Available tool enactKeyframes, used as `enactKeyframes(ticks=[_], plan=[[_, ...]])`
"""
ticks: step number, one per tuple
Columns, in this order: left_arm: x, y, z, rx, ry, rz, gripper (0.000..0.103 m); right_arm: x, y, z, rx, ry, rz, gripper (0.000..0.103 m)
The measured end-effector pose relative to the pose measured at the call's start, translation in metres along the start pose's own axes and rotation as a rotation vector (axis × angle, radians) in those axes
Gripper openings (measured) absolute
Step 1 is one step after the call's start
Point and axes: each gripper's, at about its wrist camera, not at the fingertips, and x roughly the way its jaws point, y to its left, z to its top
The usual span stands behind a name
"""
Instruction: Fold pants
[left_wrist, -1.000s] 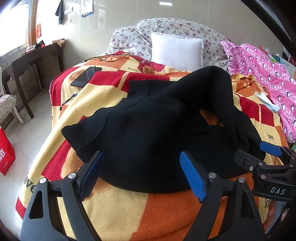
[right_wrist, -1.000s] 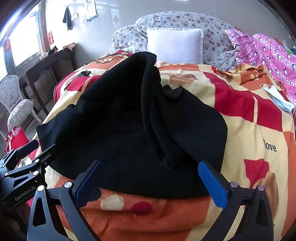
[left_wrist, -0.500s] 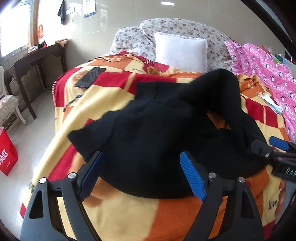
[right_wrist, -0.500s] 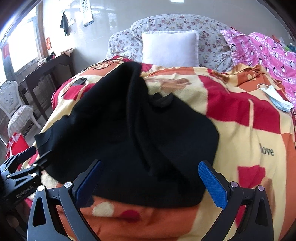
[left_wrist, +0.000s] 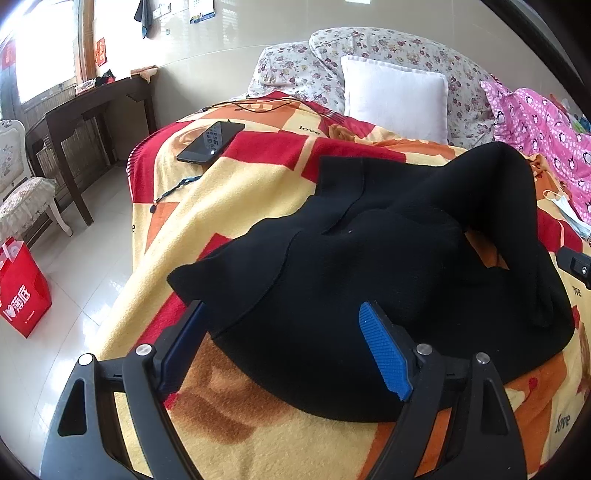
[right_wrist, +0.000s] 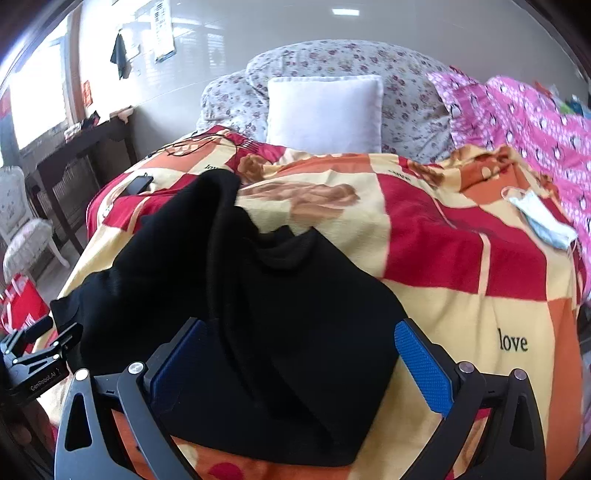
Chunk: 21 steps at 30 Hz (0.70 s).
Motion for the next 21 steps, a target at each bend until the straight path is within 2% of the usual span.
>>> enactKeyframes(ticks=[10,18,21], plan=[[-0.007,-0.006,0.003,0.009,-0.011,-0.009,0.084,-0.001,-0.002,-0.006,0.015,0.01,0.03,0.102],[-0.009,-0.002,0.005,0.009,-0.014,-0.017,0.084,-0.009,-0.01,-0.008,0.004,-0.009,0.018,0.1],[0.0,0.001,0.004,0.004,0.007,-0.003,0.084,-0.004,-0.02,-0.009,0.015,0.003,0.024,0.087]])
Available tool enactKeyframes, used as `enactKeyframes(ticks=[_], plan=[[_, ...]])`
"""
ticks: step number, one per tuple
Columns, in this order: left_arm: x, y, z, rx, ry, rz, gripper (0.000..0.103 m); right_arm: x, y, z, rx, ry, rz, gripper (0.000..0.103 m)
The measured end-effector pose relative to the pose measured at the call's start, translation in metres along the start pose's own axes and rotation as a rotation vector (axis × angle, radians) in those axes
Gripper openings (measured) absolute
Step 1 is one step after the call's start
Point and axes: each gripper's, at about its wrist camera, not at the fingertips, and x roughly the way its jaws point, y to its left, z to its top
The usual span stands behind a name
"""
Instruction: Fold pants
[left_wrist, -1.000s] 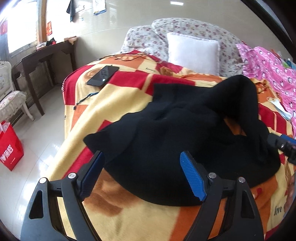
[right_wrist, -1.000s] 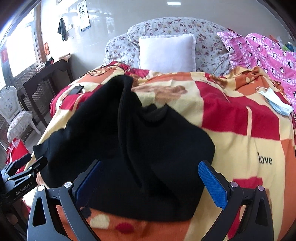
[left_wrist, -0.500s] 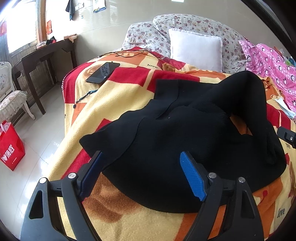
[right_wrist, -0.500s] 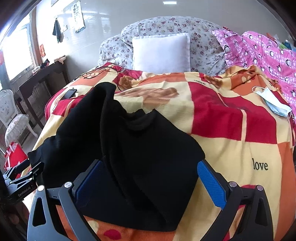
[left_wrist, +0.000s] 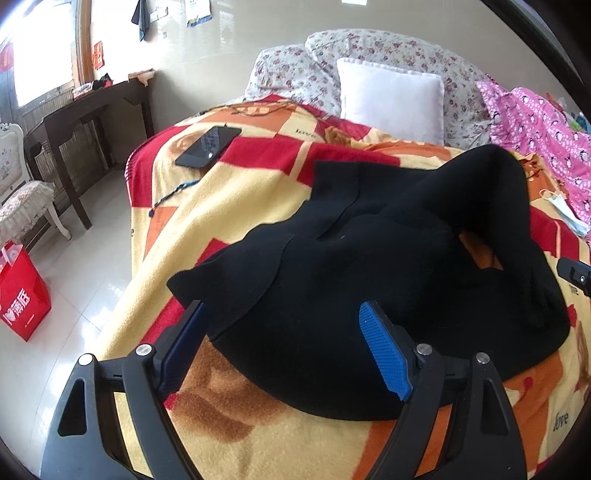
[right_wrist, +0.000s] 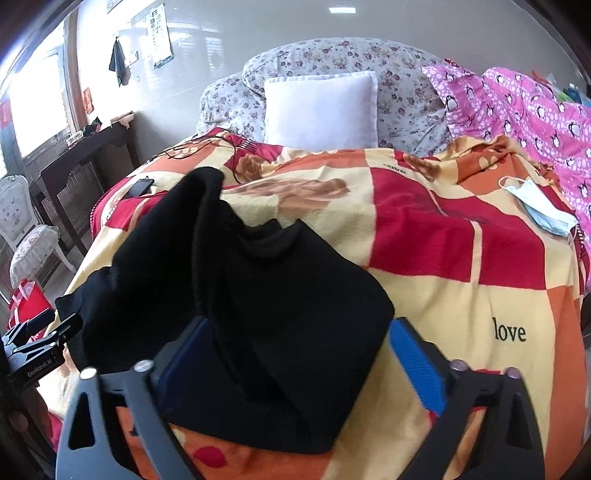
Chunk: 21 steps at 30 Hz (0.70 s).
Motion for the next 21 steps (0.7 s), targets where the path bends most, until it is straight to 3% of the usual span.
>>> enactKeyframes(ticks=[2,9,10,12,13,14,17,21], plan=[[0.006,0.0,-0.001,-0.004,0.012,0.0,0.084,0.007,-0.005,0.0,0.015,0.024,0.024,0.077],[0.01,-0.004,0.0,0.009,0.012,0.008,0.084,0.041,0.007,0.004,-0.036,0.072,0.068,0.077],[0.011,-0.004,0.001,0.009,0.015,0.009,0.084,0.047,0.01,0.005,-0.049,0.073,0.067,0.073],[0.012,-0.004,0.001,0.009,0.017,0.01,0.084,0.059,0.014,0.008,-0.08,0.077,0.072,0.041],[0.012,-0.004,0.001,0.008,0.017,0.011,0.084,0.064,0.014,0.01,-0.089,0.077,0.069,0.011],[0.012,-0.003,0.001,0.007,0.017,0.011,0.084,0.065,0.012,0.011,-0.083,0.072,0.082,0.005],[0.012,-0.003,0.001,0.005,0.017,0.009,0.084,0.045,-0.005,0.012,-0.018,0.023,0.105,0.005],[-0.001,0.006,0.0,-0.022,-0.017,-0.009,0.084,-0.011,-0.055,0.003,0.107,-0.084,0.084,0.004]])
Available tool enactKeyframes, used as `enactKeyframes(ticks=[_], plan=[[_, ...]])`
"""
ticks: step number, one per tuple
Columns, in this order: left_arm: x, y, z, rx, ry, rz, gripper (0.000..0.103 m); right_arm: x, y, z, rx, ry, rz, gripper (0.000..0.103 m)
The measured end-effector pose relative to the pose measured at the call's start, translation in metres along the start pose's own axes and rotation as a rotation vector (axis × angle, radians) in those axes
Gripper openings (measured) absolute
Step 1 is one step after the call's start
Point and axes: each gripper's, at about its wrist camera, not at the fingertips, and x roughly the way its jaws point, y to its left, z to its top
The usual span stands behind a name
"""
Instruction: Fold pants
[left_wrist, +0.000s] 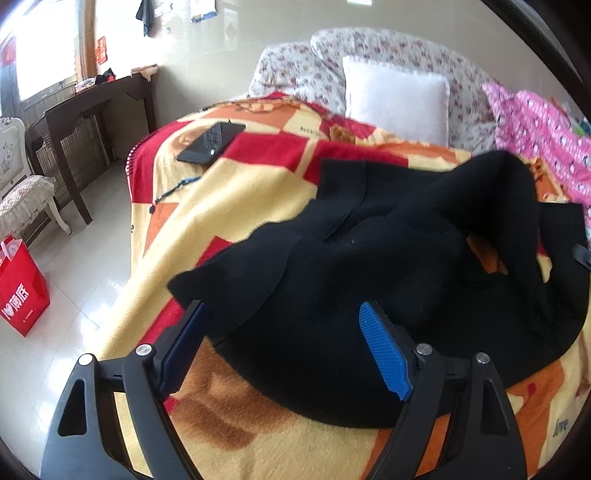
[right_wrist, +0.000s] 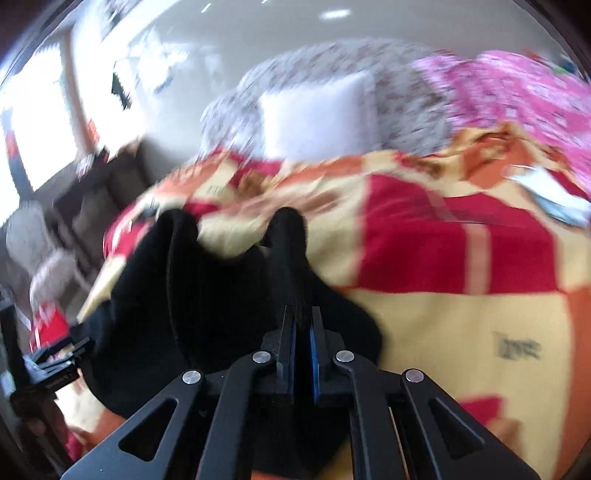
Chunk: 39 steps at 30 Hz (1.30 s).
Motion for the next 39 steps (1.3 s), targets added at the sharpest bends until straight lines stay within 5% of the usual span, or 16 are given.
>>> enactKeyframes(ticks=[6,13,15,16,17,21,22,23,24,25,26,27,39], plan=[[-0.019,0.035,-0.008,-0.059,-0.012,-0.024,0.084,-0.084,-0.094,-0.038,0.209,-0.07,-0.068,0.004],[0.003,0.063,-0.02,-0.222,0.106,-0.1,0.084,-0.049,-0.125,-0.079,0.302,0.062,-0.063,0.011],[0.014,0.062,-0.02,-0.237,0.14,-0.106,0.084,-0.047,-0.128,-0.079,0.33,0.058,-0.054,0.033],[0.018,0.061,-0.02,-0.251,0.149,-0.111,0.084,-0.046,-0.13,-0.078,0.352,0.056,-0.043,0.057],[0.022,0.06,-0.019,-0.27,0.149,-0.121,0.084,-0.044,-0.13,-0.079,0.357,0.054,-0.039,0.063],[0.031,0.051,-0.009,-0.29,0.124,-0.13,0.084,-0.036,-0.13,-0.079,0.379,0.035,-0.001,0.062],[0.034,0.047,-0.006,-0.289,0.125,-0.147,0.083,-0.033,-0.131,-0.079,0.389,0.029,0.005,0.05],[0.035,0.045,-0.005,-0.289,0.129,-0.171,0.076,-0.033,-0.133,-0.079,0.398,0.027,0.014,0.023],[0.035,0.042,-0.004,-0.285,0.125,-0.197,0.054,-0.031,-0.133,-0.077,0.409,0.023,0.04,0.01],[0.033,0.038,-0.003,-0.276,0.122,-0.203,0.044,-0.033,-0.133,-0.076,0.415,0.009,0.055,0.004],[0.031,0.035,-0.002,-0.26,0.117,-0.196,0.018,-0.036,-0.131,-0.074,0.409,-0.005,0.054,0.004],[0.028,0.033,-0.001,-0.247,0.114,-0.202,0.012,-0.04,-0.129,-0.072,0.395,-0.012,0.054,0.004],[-0.052,0.069,-0.019,-0.24,0.052,-0.271,0.011,-0.127,-0.108,-0.069,0.292,-0.072,0.115,0.004]])
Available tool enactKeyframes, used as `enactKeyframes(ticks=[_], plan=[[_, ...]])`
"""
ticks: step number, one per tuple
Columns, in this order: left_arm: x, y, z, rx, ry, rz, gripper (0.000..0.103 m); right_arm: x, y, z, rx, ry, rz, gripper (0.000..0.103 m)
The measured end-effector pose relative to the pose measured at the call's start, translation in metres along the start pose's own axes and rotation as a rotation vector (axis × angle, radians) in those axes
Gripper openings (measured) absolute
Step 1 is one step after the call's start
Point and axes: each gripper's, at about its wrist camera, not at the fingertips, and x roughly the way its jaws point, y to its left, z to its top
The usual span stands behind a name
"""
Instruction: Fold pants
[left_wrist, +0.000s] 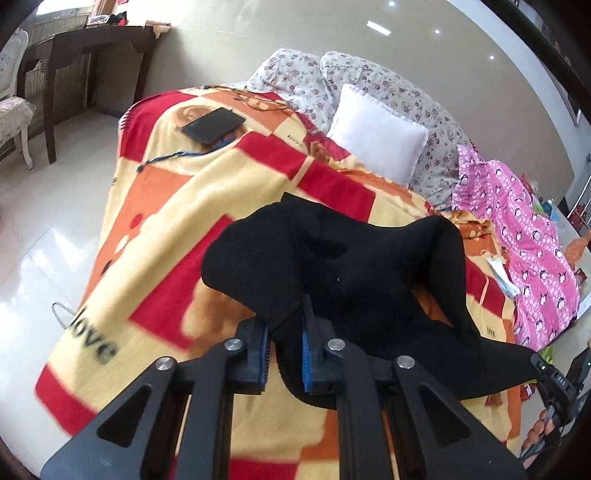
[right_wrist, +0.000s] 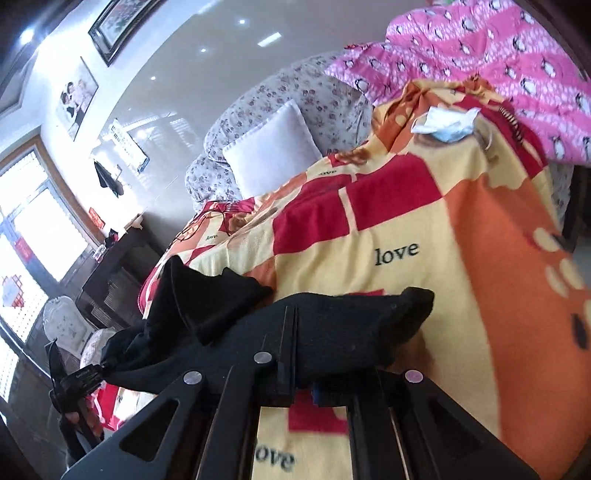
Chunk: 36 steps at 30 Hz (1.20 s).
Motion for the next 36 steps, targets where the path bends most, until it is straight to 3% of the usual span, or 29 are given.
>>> enactKeyframes(ticks=[2,5,7,9,11,12,15,17,23,25,29,30,31,33,36], plan=[[0.01,0.009,-0.013,0.007,0.057,0.027,0.013,-0.005,-0.005,-0.006,-0.01,0.032,-0.018,0.007],[0.028,0.02,-0.03,0.017,0.126,0.094,0.022,0.008,-0.019,-0.021,-0.036,0.131,-0.156,0.02],[0.024,0.026,-0.032,-0.002,0.12,0.09,0.036,0.011,-0.029,-0.028,-0.025,0.172,-0.234,0.024],[0.009,0.029,-0.027,0.002,0.086,0.125,0.054,0.001,-0.035,-0.027,-0.001,0.145,-0.255,0.035],[-0.004,0.027,-0.021,0.023,0.044,0.163,0.058,-0.013,-0.033,-0.02,-0.005,0.095,-0.306,0.053],[-0.012,0.026,-0.017,0.043,0.017,0.192,0.058,-0.018,-0.028,-0.015,-0.017,0.069,-0.323,0.053],[-0.025,0.019,-0.006,0.083,-0.037,0.233,0.06,-0.017,-0.001,0.002,-0.065,0.036,-0.262,0.054],[-0.026,0.016,0.002,0.091,-0.051,0.216,0.061,0.001,0.024,0.01,-0.134,0.053,-0.209,0.064],[0.003,-0.016,0.015,0.136,-0.031,0.145,0.07,0.117,0.11,0.029,-0.355,0.158,-0.066,0.072],[0.021,-0.028,0.014,0.162,0.001,0.133,0.07,0.162,0.129,0.032,-0.432,0.216,-0.07,0.073],[0.059,-0.05,0.013,0.211,0.056,0.125,0.07,0.234,0.138,0.026,-0.472,0.348,-0.071,0.071],[0.067,-0.053,0.013,0.218,0.069,0.124,0.07,0.25,0.136,0.022,-0.467,0.397,-0.06,0.063],[0.071,-0.056,0.013,0.222,0.075,0.121,0.07,0.259,0.132,0.018,-0.461,0.425,-0.063,0.033],[0.083,-0.06,0.011,0.236,0.094,0.129,0.07,0.252,0.128,0.019,-0.449,0.405,-0.025,0.008],[0.088,-0.062,0.009,0.237,0.102,0.129,0.07,0.209,0.118,0.041,-0.384,0.307,0.06,0.008]])
